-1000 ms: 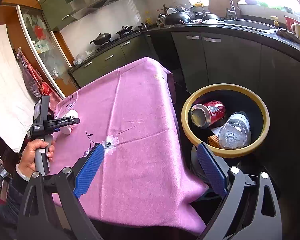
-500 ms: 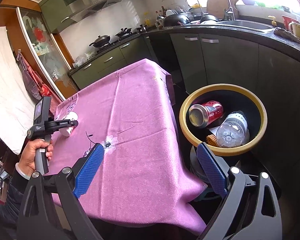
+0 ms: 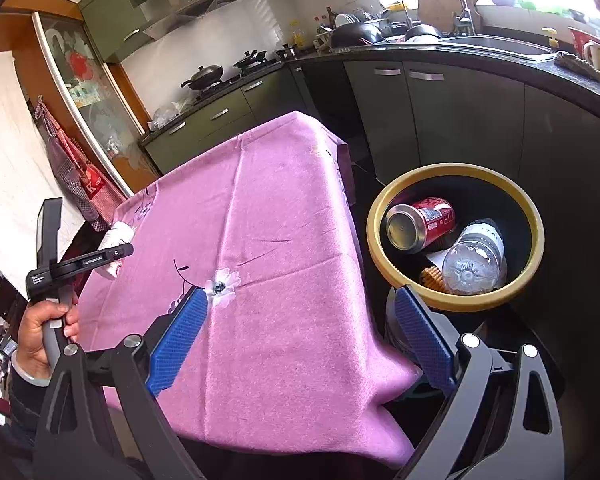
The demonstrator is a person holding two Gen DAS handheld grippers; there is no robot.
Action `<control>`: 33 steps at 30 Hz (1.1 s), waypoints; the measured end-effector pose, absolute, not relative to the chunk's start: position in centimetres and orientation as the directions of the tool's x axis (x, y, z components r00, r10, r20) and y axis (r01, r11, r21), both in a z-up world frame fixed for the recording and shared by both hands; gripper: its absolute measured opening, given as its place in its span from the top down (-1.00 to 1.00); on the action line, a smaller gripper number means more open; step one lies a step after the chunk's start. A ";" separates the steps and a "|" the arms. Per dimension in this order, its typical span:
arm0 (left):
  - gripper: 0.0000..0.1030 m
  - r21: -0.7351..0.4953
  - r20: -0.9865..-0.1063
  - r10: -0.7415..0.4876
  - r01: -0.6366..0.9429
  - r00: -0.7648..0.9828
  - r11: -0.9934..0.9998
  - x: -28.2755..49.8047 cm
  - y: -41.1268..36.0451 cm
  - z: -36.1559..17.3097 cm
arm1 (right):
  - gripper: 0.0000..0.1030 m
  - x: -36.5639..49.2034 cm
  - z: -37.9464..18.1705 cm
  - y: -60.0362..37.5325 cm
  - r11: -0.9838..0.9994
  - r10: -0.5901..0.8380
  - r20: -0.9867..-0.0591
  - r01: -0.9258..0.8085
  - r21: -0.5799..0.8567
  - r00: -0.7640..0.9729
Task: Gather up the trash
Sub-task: 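Carry the pill bottle over the bin and open the left gripper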
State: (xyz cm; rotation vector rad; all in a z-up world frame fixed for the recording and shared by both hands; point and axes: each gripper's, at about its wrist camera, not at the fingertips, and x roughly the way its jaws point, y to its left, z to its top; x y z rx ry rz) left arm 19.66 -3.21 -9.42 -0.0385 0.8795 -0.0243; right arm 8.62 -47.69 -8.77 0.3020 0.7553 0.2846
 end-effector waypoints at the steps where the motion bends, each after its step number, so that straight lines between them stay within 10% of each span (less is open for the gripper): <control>1: 0.14 -0.043 -0.760 -0.048 0.025 0.648 0.999 18.9 -3.5 -8.8 | -0.81 8.6 -8.8 -47.7 0.920 0.356 -0.625 -0.143 0.366 0.695; 21: 0.13 -0.179 -0.717 -0.539 0.631 0.442 0.755 19.7 -26.4 -3.5 | -0.81 5.0 -8.0 -56.8 0.921 0.205 -0.588 0.049 0.386 0.783; 33: 0.13 -0.208 -0.835 -0.495 0.696 0.239 0.687 29.2 -44.1 -12.5 | -0.82 2.3 -8.7 -62.7 0.894 0.126 -0.600 0.172 0.414 0.790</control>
